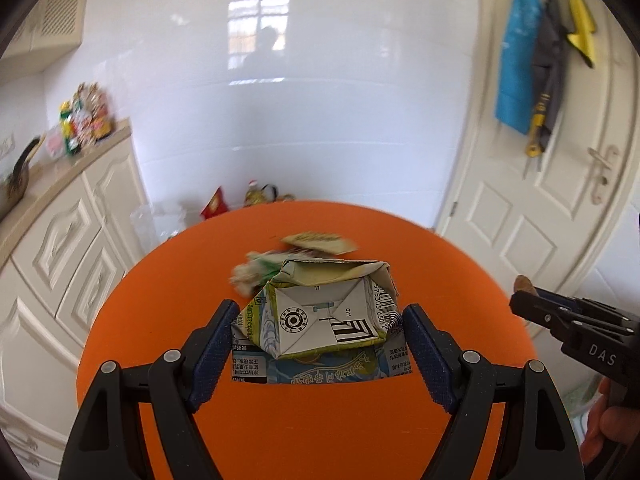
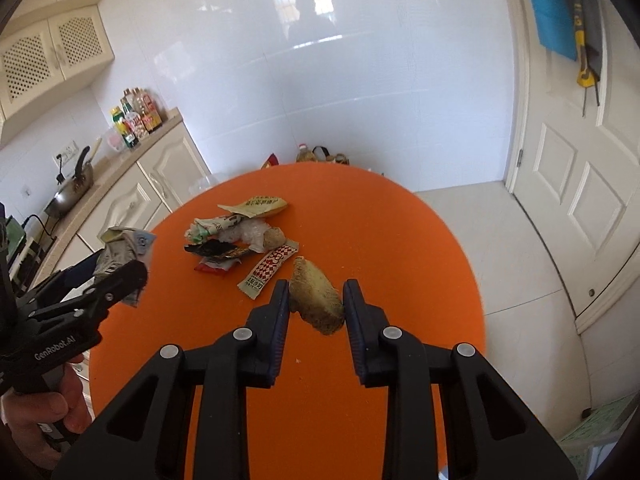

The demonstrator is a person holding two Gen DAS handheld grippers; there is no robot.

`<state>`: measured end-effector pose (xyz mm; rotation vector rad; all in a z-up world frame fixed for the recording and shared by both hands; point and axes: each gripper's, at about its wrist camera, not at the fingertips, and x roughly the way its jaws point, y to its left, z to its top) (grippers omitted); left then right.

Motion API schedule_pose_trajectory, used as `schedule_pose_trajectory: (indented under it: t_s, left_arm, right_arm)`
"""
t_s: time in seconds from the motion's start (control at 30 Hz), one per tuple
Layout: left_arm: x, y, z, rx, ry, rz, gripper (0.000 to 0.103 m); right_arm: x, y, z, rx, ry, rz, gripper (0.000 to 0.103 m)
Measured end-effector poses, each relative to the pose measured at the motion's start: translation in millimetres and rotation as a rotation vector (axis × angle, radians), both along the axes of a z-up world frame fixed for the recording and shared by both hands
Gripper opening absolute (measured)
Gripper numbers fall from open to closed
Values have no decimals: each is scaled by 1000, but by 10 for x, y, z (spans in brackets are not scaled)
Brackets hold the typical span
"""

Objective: Collect trash
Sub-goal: 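Carry the carton and brown lump in both grippers over the blue bucket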

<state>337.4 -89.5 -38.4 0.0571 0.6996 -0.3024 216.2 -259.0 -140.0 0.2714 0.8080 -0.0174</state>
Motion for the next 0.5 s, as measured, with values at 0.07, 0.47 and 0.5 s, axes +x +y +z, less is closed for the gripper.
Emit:
schedule_pose_trajectory:
  t_s: [0.07,0.47,0.5]
  left_arm:
    - [-177,-106,58,0,-20,-32,78]
    - [-887,-667,309,-41,-94,-266,78]
    - [-920,-725,314,-40,-101,-287,78]
  right_arm:
    - [-126,-55,98,-8,-19,-14,27]
    - [-1109,-692,635,-64,-128,-177,27]
    - [-1199,-764,661,-71,-131,-199,27]
